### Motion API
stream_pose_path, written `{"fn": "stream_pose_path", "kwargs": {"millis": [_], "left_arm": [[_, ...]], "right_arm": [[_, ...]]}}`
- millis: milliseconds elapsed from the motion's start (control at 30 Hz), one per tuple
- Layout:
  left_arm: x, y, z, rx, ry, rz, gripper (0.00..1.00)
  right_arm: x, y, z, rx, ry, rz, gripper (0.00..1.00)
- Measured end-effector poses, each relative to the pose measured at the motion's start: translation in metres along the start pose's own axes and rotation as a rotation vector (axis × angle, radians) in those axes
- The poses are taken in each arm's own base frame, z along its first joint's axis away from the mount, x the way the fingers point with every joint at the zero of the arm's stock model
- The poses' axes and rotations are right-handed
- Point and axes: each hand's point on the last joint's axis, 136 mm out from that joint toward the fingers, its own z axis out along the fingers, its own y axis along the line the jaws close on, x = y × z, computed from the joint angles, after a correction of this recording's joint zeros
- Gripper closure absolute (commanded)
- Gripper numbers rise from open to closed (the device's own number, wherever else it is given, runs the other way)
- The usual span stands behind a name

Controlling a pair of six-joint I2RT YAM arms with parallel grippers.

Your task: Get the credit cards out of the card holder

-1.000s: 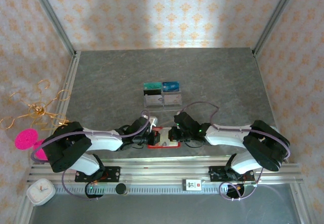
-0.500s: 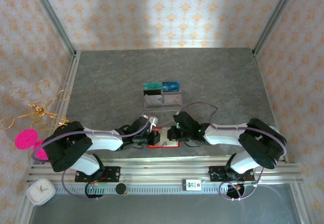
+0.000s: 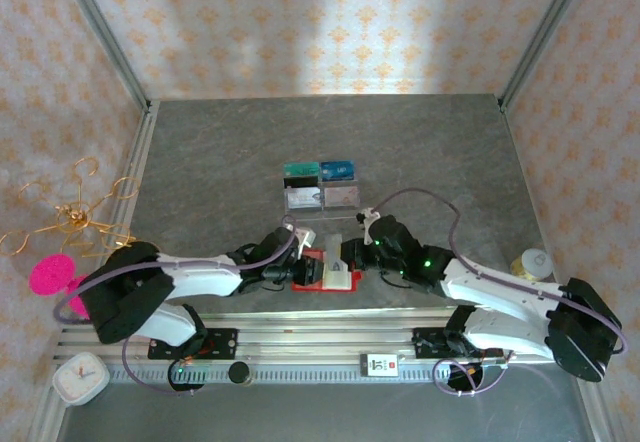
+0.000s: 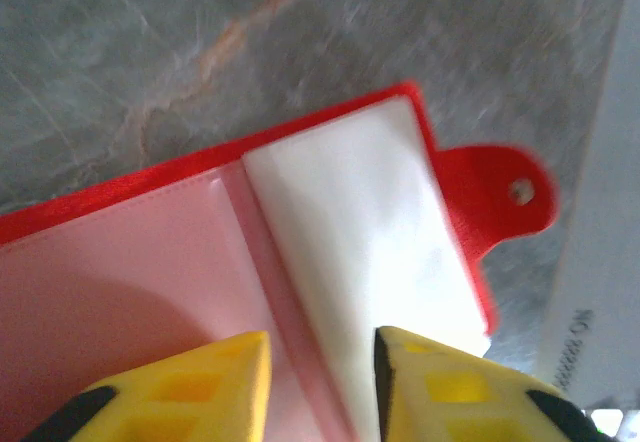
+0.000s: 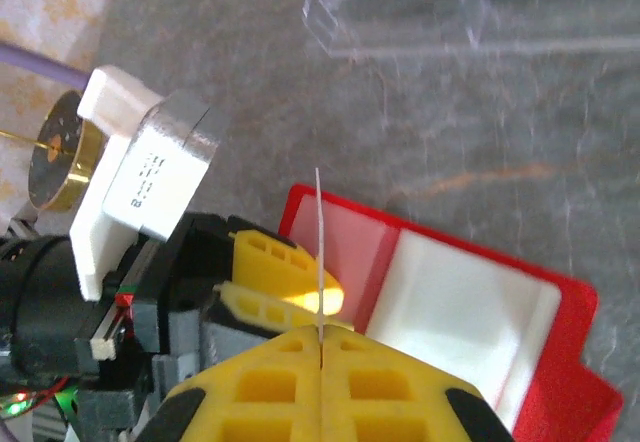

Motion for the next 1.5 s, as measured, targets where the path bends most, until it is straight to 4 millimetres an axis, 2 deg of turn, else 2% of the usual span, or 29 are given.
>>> {"fn": "stream_pose_path", "kwargs": {"millis": [100, 200, 233, 300, 333, 433, 633, 833, 967, 1167, 1267, 1500], "left_arm": [[-0.027, -0.016, -0.026, 0.034, -0.091, 0.007, 0.45], [-0.056, -0.023, -0.056, 0.055, -0.205, -0.01, 0.32], [-0.064, -0.024, -0.067, 0.062, -0.243, -0.023, 0.27], [-0.073, -0.025, -0.084, 0.069, -0.295, -0.033, 0.03], [-0.077, -0.026, -0.091, 0.071, -0.317, -0.039, 0.01], [-0.079, -0.023, -0.103, 0.059, -0.348, -0.06, 0.01], [-0.079, -0.001, -0.109, -0.047, -0.35, -0.097, 0.01], [-0.088, 0.016, -0.113, -0.14, -0.368, -0.125, 0.01], [-0.094, 0.021, -0.114, -0.188, -0.372, -0.115, 0.01], [-0.101, 0.026, -0.118, -0.231, -0.393, -0.106, 0.01], [-0.103, 0.03, -0.12, -0.255, -0.406, -0.103, 0.01], [-0.108, 0.041, -0.127, -0.311, -0.437, -0.109, 0.01]], "right_arm": [[-0.029, 0.017, -0.009, 0.007, -0.063, -0.091, 1.0], [-0.063, 0.036, -0.016, 0.015, -0.134, -0.193, 1.0], [-0.072, 0.04, -0.016, 0.022, -0.147, -0.228, 1.0], [-0.087, 0.047, -0.014, 0.036, -0.158, -0.303, 1.0], [-0.094, 0.049, -0.011, 0.047, -0.161, -0.345, 1.0], [-0.107, 0.046, 0.0, 0.081, -0.142, -0.463, 1.0], [-0.118, 0.027, 0.03, 0.116, 0.01, -0.68, 1.0], [-0.132, 0.037, 0.054, 0.053, 0.129, -0.881, 1.0], [-0.152, 0.05, 0.067, -0.033, 0.168, -0.998, 1.0], [-0.17, 0.053, 0.077, -0.139, 0.222, -1.143, 1.0], [-0.17, 0.052, 0.082, -0.173, 0.259, -1.2, 1.0], [-0.143, 0.032, 0.099, -0.23, 0.401, -1.256, 1.0]]}}
